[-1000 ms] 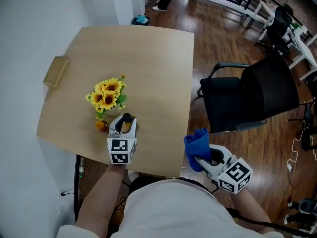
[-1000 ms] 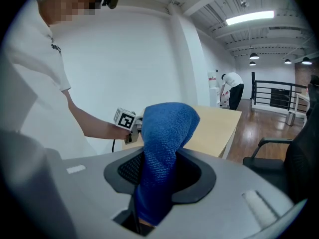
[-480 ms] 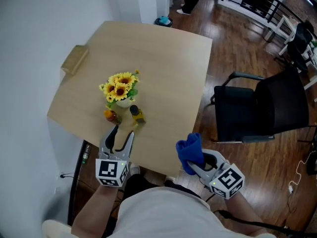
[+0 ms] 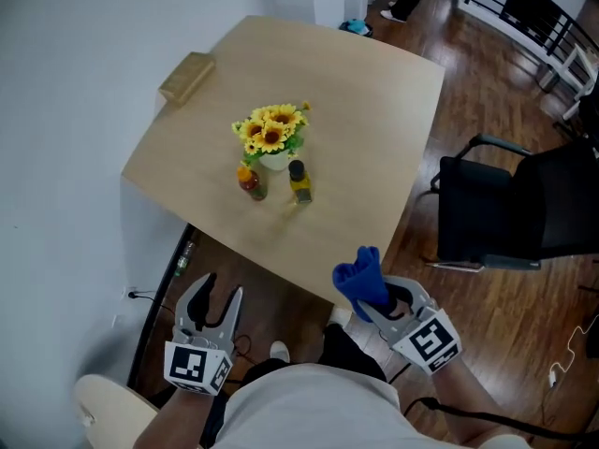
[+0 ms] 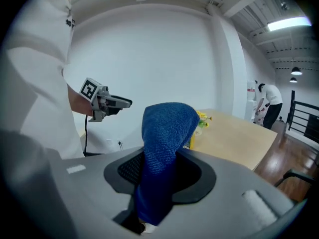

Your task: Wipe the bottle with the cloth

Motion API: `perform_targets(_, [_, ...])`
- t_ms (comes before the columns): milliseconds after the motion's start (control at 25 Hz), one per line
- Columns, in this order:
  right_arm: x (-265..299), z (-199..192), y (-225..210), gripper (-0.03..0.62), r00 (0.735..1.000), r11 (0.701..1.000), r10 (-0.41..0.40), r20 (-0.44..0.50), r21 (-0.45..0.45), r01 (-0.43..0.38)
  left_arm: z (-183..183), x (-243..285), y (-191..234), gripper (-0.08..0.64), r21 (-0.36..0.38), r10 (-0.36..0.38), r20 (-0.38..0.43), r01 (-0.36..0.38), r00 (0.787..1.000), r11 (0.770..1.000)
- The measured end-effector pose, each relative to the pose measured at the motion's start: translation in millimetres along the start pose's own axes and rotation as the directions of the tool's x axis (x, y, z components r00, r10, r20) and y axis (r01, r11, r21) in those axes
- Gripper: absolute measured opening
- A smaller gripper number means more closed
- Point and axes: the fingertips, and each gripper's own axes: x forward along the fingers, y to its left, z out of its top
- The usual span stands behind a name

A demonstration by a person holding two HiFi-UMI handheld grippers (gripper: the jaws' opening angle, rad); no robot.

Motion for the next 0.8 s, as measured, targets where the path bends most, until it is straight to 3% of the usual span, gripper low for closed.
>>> perform_targets(200, [1,4,73,0.149,0.999,0.999,-0.021,-0.025,-0.049,0.019,-9,-67,3,0.195,-0.015,-0.029,0.103,0.031,0.994,0.999])
perform_targets(560, [-15,2,253,0.149,0.995,0.993,-0.103,0.0,0.064,0.103,-82,-213,8,0.195,-0.126,-0.163,0.122,0.178,0.979,0.976])
perform_targets(800, [-40,-5,316,0.149,0.992,0.985,-0.129,0.005,0.117,0.127,-89,-257,-24,0.192,-0.126,-0.222,0.158,0.242,0.962,0.962])
